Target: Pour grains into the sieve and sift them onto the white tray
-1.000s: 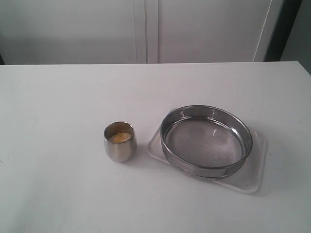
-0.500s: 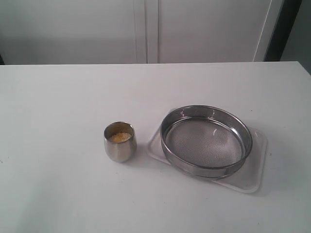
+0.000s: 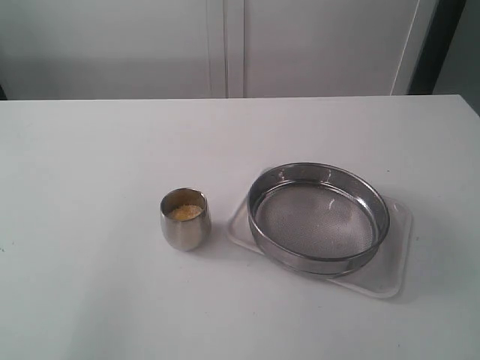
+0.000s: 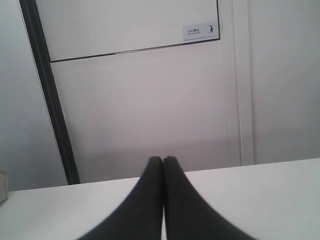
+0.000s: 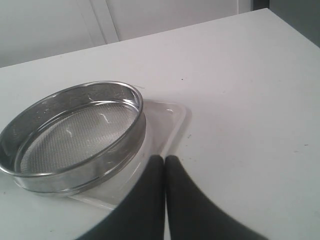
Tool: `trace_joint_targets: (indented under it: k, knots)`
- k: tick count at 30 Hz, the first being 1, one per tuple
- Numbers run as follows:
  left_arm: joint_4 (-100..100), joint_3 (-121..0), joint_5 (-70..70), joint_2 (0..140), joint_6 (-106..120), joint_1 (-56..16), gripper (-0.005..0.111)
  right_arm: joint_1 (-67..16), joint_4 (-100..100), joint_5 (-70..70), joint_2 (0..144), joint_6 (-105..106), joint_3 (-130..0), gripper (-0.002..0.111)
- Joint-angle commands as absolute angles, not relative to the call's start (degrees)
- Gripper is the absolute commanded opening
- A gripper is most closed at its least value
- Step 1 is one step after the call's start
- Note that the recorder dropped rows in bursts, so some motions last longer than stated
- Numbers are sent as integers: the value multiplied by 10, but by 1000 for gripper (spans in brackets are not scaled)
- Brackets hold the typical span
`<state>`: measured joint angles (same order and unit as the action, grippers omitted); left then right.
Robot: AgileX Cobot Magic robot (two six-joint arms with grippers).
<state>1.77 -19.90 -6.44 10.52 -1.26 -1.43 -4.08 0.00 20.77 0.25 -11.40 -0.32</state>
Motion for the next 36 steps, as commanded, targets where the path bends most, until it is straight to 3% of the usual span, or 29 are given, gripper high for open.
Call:
trace_joint_targets:
  k: [1, 21, 28, 36]
  knots:
    - [18, -237, -60, 163, -13, -13, 0, -40, 0, 200, 0, -116, 0, 0]
    - [18, -241, -84, 265, -32, -13, 0, -40, 0, 200, 0, -116, 0, 0]
    - [32, -248, -199, 379, -44, -13, 0, -40, 0, 200, 0, -116, 0, 0]
    - [240, -262, -324, 527, -236, -13, 0, -40, 0, 200, 0, -116, 0, 0]
